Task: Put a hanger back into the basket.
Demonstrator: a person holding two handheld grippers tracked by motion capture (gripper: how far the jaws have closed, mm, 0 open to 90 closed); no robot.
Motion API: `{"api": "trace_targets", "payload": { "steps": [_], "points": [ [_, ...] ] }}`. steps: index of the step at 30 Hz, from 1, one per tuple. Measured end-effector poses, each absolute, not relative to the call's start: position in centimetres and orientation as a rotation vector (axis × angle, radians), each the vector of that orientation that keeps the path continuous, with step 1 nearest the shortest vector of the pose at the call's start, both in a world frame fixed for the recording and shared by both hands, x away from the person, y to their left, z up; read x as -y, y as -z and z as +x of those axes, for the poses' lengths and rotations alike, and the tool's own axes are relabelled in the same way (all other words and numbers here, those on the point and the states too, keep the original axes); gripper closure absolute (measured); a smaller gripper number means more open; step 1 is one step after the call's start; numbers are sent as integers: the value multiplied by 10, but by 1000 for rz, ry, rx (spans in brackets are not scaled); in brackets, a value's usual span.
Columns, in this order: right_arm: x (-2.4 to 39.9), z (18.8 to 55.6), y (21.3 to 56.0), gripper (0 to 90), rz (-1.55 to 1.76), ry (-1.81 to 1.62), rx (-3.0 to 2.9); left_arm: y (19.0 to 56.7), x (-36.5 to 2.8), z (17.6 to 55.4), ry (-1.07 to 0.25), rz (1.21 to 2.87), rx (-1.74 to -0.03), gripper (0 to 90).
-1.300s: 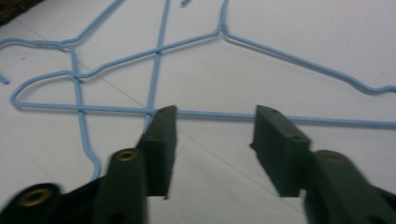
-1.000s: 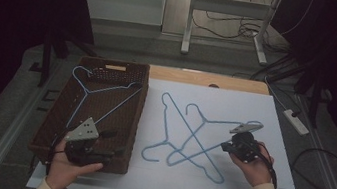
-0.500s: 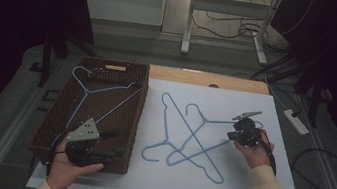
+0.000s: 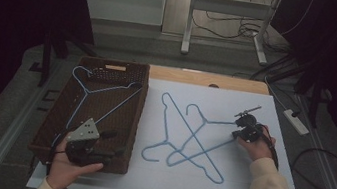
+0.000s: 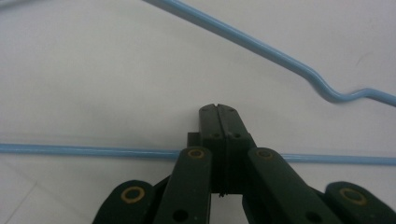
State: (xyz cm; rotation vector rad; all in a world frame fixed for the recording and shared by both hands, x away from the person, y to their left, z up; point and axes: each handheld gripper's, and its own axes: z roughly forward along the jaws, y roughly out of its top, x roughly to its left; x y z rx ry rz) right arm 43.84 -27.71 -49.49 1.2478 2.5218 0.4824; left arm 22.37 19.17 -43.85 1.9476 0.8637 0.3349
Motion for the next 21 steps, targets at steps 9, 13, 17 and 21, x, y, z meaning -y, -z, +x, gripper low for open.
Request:
{"api": "trace_targets", "payload": {
  "steps": [9,13,17,21],
  "points": [
    [281,400,491,899,1284,-383,-2583,438,-190,223,-335,1946,-858,361],
    [284,368,490,898,1302,-392,-2608,437,-189,222,-334,1946,-855,361],
    [287,350,491,899,1324,-428,-2610,438,-189,223,-335,1948,-858,362],
    [287,327,491,898,1329,-449,-2631,437,-189,223,-336,1947,-859,362]
  ]
}}
